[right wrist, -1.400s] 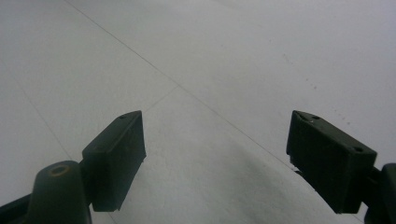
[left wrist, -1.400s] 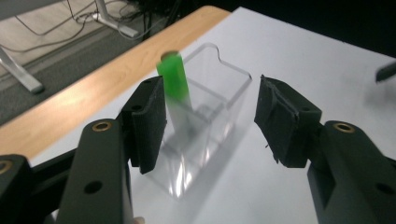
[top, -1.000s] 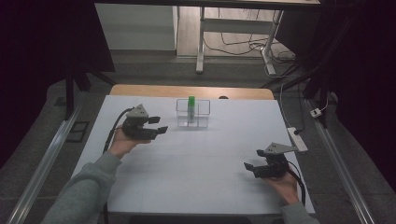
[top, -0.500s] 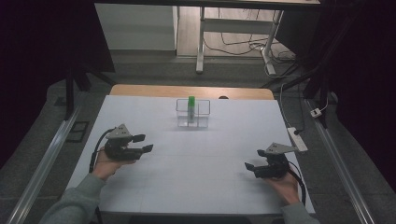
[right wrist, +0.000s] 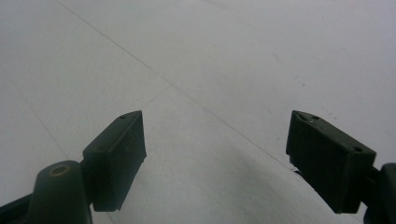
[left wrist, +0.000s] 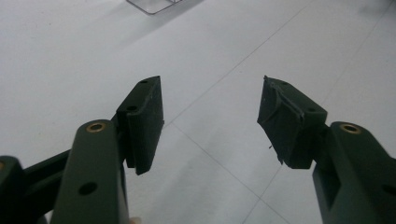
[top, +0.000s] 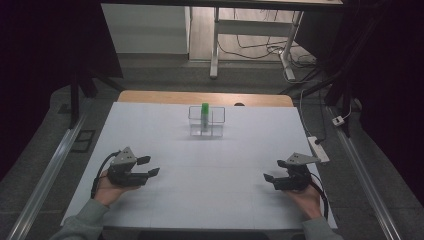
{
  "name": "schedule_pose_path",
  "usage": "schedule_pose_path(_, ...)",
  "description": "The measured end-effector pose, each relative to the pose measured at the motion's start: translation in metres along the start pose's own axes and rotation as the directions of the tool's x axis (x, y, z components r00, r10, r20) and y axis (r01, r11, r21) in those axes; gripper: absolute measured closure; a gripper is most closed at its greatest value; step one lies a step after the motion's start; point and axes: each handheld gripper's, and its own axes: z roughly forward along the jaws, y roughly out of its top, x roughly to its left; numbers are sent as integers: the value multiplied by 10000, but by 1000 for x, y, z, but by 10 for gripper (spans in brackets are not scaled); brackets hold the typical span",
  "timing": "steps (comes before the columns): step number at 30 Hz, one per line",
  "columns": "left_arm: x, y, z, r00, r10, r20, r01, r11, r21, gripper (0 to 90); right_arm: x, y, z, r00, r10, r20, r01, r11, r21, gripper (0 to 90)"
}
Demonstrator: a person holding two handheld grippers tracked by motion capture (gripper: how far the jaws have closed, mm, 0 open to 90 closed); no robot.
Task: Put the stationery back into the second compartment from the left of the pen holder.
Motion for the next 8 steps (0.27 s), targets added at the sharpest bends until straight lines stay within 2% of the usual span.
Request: schedule_pose_path(8,1,-3,1,9999,-79,-108,80,9999,84,388,0,0,-1,10000,-21,34,21,10000,-3,191)
